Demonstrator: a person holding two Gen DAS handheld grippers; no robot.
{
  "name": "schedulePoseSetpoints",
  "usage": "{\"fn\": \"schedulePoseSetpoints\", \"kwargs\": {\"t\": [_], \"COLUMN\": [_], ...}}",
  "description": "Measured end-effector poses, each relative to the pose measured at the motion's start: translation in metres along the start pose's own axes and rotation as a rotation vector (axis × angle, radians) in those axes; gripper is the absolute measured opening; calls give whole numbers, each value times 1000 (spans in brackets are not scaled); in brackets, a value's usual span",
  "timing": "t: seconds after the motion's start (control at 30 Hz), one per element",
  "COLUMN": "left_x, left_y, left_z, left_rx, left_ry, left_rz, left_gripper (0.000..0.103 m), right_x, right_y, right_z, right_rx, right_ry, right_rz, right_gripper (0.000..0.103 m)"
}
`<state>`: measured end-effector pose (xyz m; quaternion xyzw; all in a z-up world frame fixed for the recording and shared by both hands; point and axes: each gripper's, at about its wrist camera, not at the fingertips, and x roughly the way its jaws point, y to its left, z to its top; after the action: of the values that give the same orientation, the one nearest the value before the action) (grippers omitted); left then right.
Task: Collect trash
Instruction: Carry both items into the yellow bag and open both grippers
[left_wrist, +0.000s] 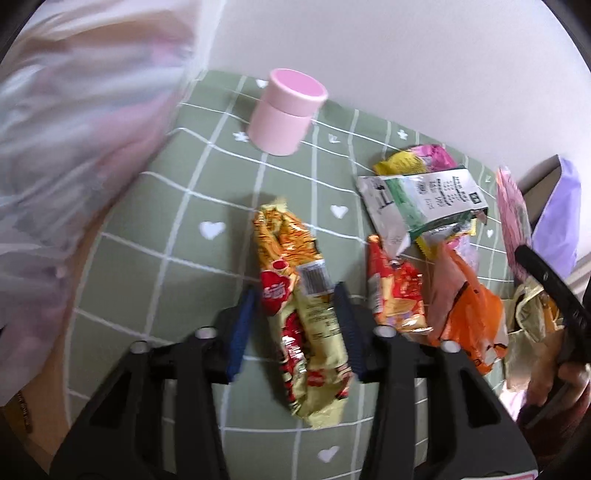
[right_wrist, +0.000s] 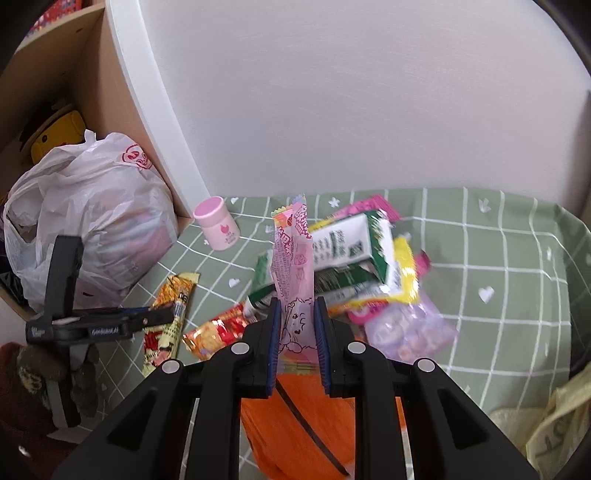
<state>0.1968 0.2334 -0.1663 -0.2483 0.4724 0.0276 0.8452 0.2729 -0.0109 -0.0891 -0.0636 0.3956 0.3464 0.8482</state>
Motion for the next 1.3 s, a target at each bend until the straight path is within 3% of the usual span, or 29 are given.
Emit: {"fn": "schedulePoseSetpoints", "kwargs": {"t": [0.03,0.1,0.37,0.63,1.03,1.2,1.3], "left_x": [3,4,-46,-88,-111,-114,-107], "left_y": [-2,-8,-62,-141,-274,-318,-341], "left_z": [1,5,30,53,62,64,63], "left_rx": [2,10,139,301,606,665,678], "left_ry": [5,3,-185,-360,-428,-456,-429], "left_rz": [1,-2,-40,-177,-423,-520,-602], "left_gripper": [15,12,11,11,11,11,11], "right_x": [-4,-11,-51,-98,-189,-233,-262], "right_y": [-3,-10,-29,-40,-67,-83,-93], "right_z": [-3,-7,-16,-16,-27,-41,-55], "right_rx": [5,13,66,77,132,182,227], "right_ry": [-3,-10,-94,-189,-337,-381,-413], "right_rz": [-7,-21,-85,-181,-413,-542,-624], "right_gripper": [18,18,18,18,18,18,18]}}
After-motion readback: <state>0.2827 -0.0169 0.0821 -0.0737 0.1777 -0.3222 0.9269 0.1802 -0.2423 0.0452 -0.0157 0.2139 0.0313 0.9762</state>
